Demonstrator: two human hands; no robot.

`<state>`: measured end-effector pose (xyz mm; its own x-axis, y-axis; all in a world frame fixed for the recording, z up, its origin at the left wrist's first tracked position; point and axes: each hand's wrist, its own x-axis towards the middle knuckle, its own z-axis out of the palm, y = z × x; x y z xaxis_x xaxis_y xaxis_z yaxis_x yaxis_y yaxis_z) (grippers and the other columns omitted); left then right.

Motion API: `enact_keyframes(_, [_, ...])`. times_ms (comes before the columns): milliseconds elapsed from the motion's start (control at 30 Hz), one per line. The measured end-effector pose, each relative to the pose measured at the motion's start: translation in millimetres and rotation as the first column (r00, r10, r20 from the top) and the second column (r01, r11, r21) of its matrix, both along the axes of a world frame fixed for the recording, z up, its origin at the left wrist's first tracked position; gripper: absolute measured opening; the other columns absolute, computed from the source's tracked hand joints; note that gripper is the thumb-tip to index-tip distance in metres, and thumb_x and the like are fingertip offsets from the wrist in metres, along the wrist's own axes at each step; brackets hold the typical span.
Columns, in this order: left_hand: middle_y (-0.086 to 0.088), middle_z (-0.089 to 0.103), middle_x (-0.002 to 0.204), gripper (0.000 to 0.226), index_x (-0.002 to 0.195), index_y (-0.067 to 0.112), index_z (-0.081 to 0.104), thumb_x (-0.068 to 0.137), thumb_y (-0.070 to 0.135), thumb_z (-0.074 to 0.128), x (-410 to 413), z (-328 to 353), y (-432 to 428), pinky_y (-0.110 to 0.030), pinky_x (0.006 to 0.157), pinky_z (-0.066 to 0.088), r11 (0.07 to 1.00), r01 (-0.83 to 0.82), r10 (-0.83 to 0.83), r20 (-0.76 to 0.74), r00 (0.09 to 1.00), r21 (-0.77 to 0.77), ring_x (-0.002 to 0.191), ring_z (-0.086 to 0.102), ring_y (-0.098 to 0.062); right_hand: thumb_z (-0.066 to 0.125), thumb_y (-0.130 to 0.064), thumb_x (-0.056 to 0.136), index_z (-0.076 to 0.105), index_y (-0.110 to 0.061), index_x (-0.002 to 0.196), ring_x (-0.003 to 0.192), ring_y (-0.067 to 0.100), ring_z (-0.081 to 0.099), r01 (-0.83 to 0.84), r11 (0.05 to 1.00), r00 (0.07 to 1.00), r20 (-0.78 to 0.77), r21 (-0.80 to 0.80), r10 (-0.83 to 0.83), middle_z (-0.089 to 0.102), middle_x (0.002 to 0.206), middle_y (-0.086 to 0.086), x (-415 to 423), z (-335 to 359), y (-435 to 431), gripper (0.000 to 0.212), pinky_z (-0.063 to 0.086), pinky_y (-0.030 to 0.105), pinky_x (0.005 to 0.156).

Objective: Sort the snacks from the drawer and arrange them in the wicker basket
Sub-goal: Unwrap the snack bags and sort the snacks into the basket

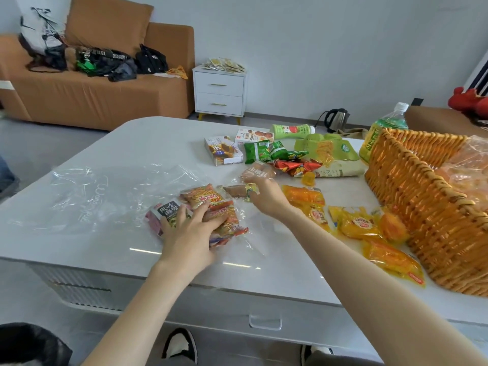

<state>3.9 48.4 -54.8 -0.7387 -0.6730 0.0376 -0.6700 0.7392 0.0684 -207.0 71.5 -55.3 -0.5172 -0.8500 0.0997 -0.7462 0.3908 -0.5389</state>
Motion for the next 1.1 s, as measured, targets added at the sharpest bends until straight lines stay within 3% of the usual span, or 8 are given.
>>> enact_keyframes(100, [0.014,0.021,0.152,0.056,0.135,0.054,0.037,0.082,0.064,0.052,-1.3,-1.8,-8.1,-0.06,0.109,0.021,0.999,0.032,-0.032,-0.079,0.996,-0.003,0.14,0.017,-0.032,0.044,-0.022,0.1,0.034,-0.02,0.148,0.141,0.03,0.018,-0.071,0.978,0.995,-0.053,0.197,0.083,0.037,0.152,0.003,-4.1,-12.6,-27.5,0.049,0.022,0.045,0.111])
enact_keyframes(200, [0.011,0.023,0.149,0.06,0.136,0.053,0.036,0.08,0.068,0.051,-5.0,-3.2,-10.3,-0.06,0.111,0.014,0.999,0.044,-0.045,-0.072,0.996,-0.018,0.14,0.017,-0.032,0.042,-0.033,0.099,0.027,-0.025,0.15,0.141,0.033,0.013,-0.05,0.947,0.975,-0.191,0.316,0.115,0.031,0.154,0.002,-3.7,-18.4,-38.8,0.054,0.018,0.048,0.111])
enact_keyframes(367, [0.005,0.007,0.156,0.073,0.144,0.049,0.022,0.08,0.053,0.057,-6.6,0.7,-10.3,-0.065,0.111,0.007,0.995,0.056,-0.057,0.015,0.998,0.086,0.144,0.002,-0.036,0.054,-0.033,0.092,0.051,-0.019,0.129,0.135,0.036,0.021,0.017,0.908,0.96,-0.26,0.418,0.102,0.043,0.138,0.008,-5.3,-7.6,-45.2,0.039,0.021,0.048,0.107])
enact_keyframes(467, [0.007,0.001,0.159,0.075,0.146,0.047,0.019,0.081,0.049,0.057,-5.1,0.4,-7.9,-0.065,0.112,0.001,0.985,0.045,-0.042,-0.018,0.999,0.169,0.145,-0.004,-0.034,0.066,-0.034,0.084,0.056,-0.017,0.104,0.125,0.032,0.035,0.055,0.938,0.98,-0.197,0.343,0.015,0.052,0.112,0.007,-8.1,0.3,-35.9,0.028,0.03,0.04,0.097])
enact_keyframes(633, [0.006,0.001,0.161,0.046,0.144,0.046,0.029,0.098,0.048,0.03,-14.2,2.8,-4.7,-0.066,0.11,-0.003,0.971,-0.007,0.023,-0.065,0.998,0.239,0.146,-0.006,-0.036,0.067,-0.027,0.088,0.048,-0.011,0.12,0.088,0.019,0.058,0.169,0.986,0.983,0.075,-0.012,-0.168,0.061,0.107,0.001,-11.7,23.4,6.3,0.04,0.053,0.036,0.078])
enact_keyframes(733, [0.001,-0.002,0.161,0.045,0.143,0.041,0.036,0.102,0.042,0.016,-23.3,7.3,6.5,-0.068,0.108,-0.006,0.955,-0.054,0.079,-0.075,0.994,0.293,0.145,-0.01,-0.04,0.065,-0.032,0.09,0.047,-0.014,0.104,0.08,0.015,0.054,0.192,0.978,0.966,0.192,-0.085,-0.173,0.054,0.09,-0.003,-3.1,45.3,48.4,0.029,0.051,0.035,0.075])
enact_keyframes(900, [-0.011,-0.003,0.16,0.047,0.148,0.041,0.022,0.102,0.043,0.017,-44.4,14.7,31.7,-0.072,0.103,-0.009,0.927,-0.122,0.19,-0.163,0.968,0.354,0.143,-0.013,-0.044,0.064,-0.034,0.09,0.067,-0.01,0.082,0.065,0.014,0.064,0.027,0.994,0.886,0.458,0.109,-0.074,0.069,0.078,0.005,-1.4,65.2,122.1,0.025,0.052,0.025,0.063])
enact_keyframes(1100, [-0.01,-0.01,0.16,0.084,0.15,0.043,0.004,0.082,0.075,0.042,-56.9,13.5,42.8,-0.072,0.105,-0.002,0.936,-0.087,0.117,-0.07,0.991,0.34,0.143,-0.014,-0.043,0.064,-0.043,0.089,0.067,-0.007,0.1,0.065,0.01,0.063,-0.03,0.973,0.833,0.544,0.229,-0.103,0.071,0.077,-0.001,18.5,35.5,148.1,0.038,0.051,0.027,0.069])
